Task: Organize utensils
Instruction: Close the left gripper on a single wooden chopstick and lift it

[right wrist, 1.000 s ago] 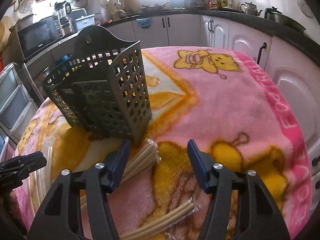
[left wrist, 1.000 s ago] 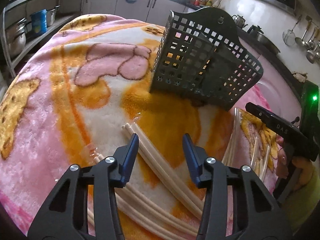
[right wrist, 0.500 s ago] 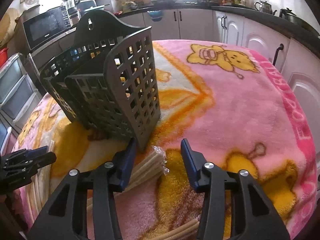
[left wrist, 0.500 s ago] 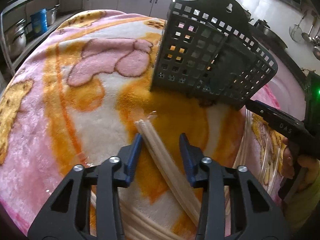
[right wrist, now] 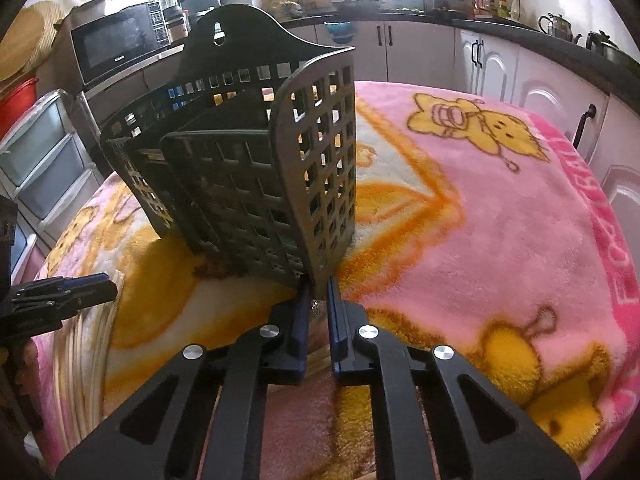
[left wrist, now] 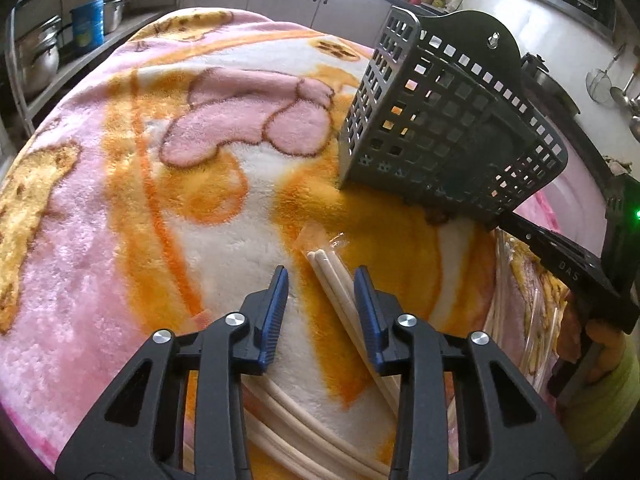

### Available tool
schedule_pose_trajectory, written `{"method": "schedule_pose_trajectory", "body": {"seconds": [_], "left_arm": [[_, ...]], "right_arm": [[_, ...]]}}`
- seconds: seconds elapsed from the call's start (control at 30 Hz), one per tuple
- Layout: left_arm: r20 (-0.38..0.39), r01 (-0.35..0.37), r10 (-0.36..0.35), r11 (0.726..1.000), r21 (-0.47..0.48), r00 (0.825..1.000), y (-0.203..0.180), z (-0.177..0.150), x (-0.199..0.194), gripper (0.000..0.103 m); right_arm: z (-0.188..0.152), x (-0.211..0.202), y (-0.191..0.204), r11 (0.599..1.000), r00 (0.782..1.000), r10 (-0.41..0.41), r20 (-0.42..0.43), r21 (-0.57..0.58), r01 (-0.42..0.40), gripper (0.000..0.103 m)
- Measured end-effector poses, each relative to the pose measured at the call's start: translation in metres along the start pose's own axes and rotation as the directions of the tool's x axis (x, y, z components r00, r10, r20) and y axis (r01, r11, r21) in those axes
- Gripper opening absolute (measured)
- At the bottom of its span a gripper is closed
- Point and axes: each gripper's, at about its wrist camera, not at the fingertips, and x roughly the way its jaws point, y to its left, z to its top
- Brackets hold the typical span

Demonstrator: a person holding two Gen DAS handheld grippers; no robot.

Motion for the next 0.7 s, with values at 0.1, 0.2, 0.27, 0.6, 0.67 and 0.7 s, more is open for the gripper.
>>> {"method": "schedule_pose_trajectory", "body": {"seconds": [0.1, 0.2, 0.27, 0.6, 0.67, 0.7], "left_arm": [[-0.010, 0.012, -0.012, 1.000, -0.006, 1.000, 0.007, 0.001, -0.001, 0.022], [-0.018, 0.031, -0.031, 0.999, -0.021, 0.999, 0.011, 0.004, -0.002, 0.018], [-0.026, 0.048, -0.049, 0.998, -0.039, 0.998, 0.016, 0.006, 0.000, 0.014], [-0.054, 0.134, -0.142, 0.983, -0.123, 0.988, 0.028, 0.016, 0.013, 0.006], [-0.047, 0.140, -0.147, 0.983, -0.115, 0.988, 0.027, 0.016, 0.010, 0.006], [-0.039, 0.148, -0.153, 0.983, -0.113, 0.987, 0.027, 0.017, 0.008, 0.006]], "right_arm": [[0.000, -0.001, -0.002, 1.000, 1.000, 0.008, 0.002, 0.007, -0.008, 0.008], [-0.001, -0.003, -0.002, 1.000, 1.000, 0.011, 0.004, 0.011, -0.011, 0.007], [-0.001, -0.006, -0.002, 1.000, 1.000, 0.011, 0.007, 0.013, -0.011, 0.006], [-0.008, -0.024, -0.010, 0.999, 0.999, -0.034, 0.029, 0.035, 0.033, 0.001], [-0.010, -0.028, -0.013, 0.998, 0.999, -0.037, 0.030, 0.044, 0.036, 0.001], [-0.011, -0.031, -0.014, 0.998, 0.999, -0.041, 0.033, 0.043, 0.039, 0.001]]}}
